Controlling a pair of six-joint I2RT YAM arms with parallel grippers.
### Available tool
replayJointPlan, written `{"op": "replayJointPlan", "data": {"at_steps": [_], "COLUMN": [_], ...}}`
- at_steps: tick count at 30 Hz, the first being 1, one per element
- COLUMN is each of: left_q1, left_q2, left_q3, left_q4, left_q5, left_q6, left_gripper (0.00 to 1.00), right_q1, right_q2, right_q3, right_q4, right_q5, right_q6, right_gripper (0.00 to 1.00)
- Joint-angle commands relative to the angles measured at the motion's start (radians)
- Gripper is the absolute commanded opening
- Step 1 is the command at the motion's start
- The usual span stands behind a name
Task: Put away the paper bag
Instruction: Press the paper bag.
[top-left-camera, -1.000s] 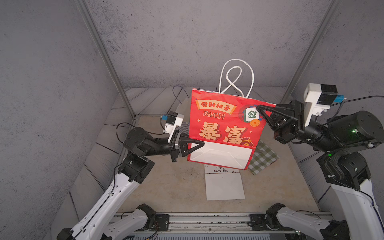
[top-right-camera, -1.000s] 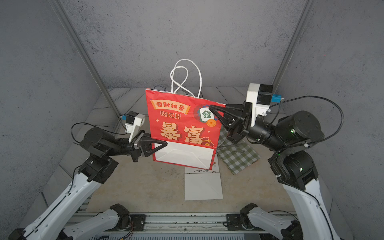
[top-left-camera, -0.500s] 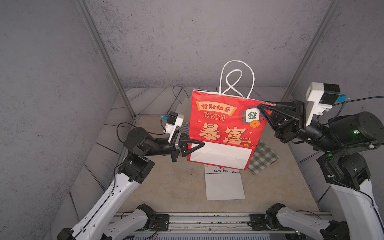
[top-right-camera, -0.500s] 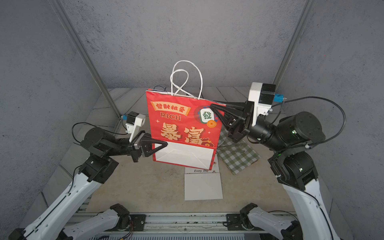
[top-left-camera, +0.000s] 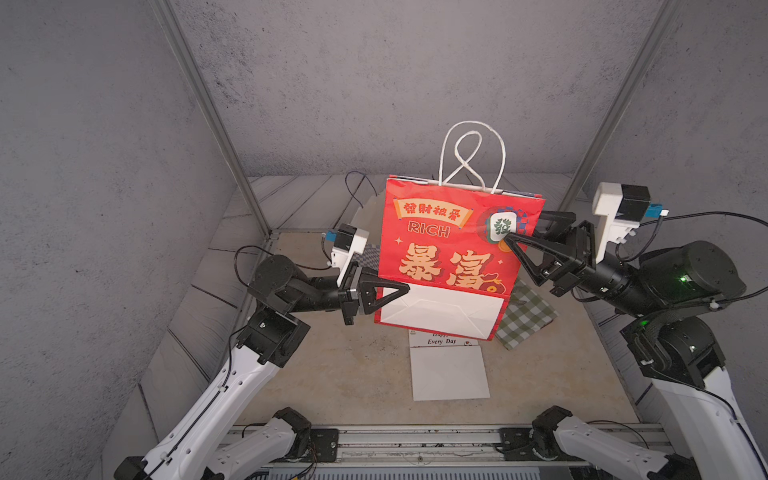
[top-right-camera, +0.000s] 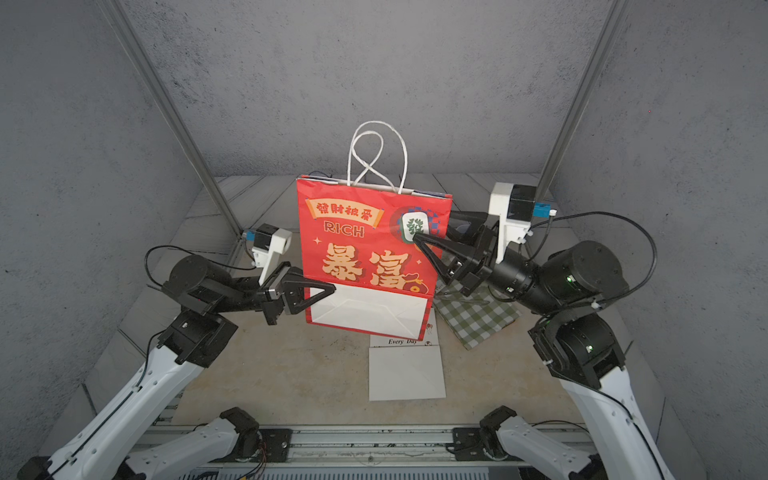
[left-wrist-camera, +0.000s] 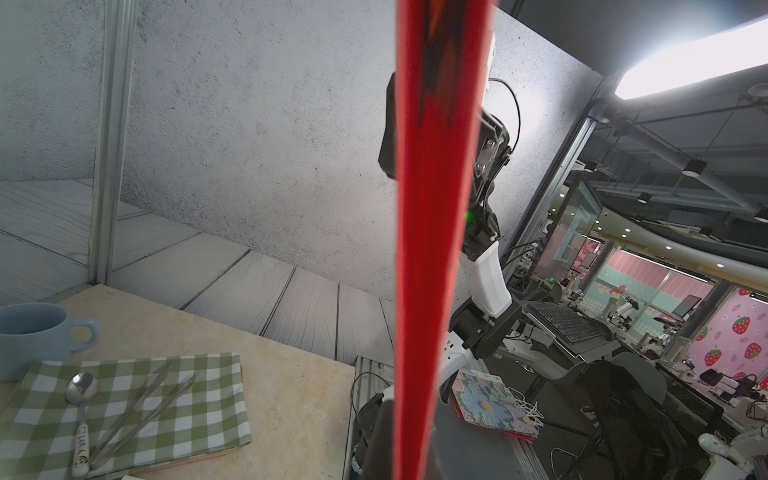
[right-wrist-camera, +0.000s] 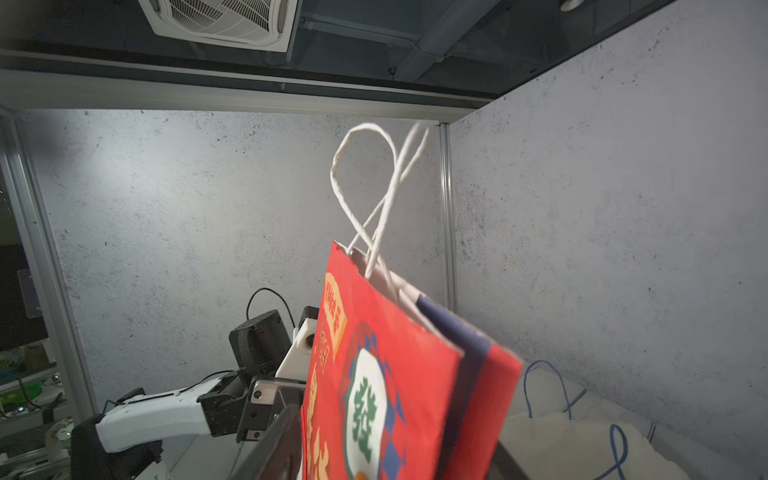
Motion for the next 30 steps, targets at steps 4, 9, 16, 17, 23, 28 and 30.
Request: {"op": "replayJointPlan", "data": {"at_steps": [4, 9, 16, 17, 23, 28, 30], "left_q1": [-0.004, -0.004, -0.007, -0.007, -0.010, -0.010, -0.010], "left_q2": [-0.018, -0.011, -0.007, -0.007, -0.005, -0.006, -0.004], "left_q3": [-0.001, -0.012, -0.038, -0.042, -0.069, -0.071, -0.071], "left_q4": [0.041, 0.076, 0.123, 0.126, 0.145, 0.140, 0.123], "left_q5": [-0.022, -0.049, -0.113, -0.120, -0.159, -0.181, -0.204], "left_q6": [0.010, -0.006, -0.039, -0.043, -0.059, -0.056, -0.054], "left_gripper": [0.00, 0.00, 0.00, 0.00, 0.00, 0.00, 0.00], "right_q1": [-0.001, -0.001, -0.002, -0.001, -0.001, -0.002, -0.002], "right_q2": [-0.048, -0.062, -0.138, -0.144, -0.148, -0.142, -0.142], "right_q3": [-0.110, -0.115, -0.206, -0.215, -0.281, -0.324, -0.340], "right_q4": [0.059, -0.017, -0.094, -0.100, -0.070, -0.041, -0.020], "right_q5": [-0.057, -0.205, -0.159, -0.151, -0.109, -0.102, -0.097], "right_q6": [0.163, 0.231, 0.206, 0.206, 0.234, 0.251, 0.258], "right_gripper": [0.67, 0.74, 0.74, 0.74, 0.66, 0.61, 0.57]}}
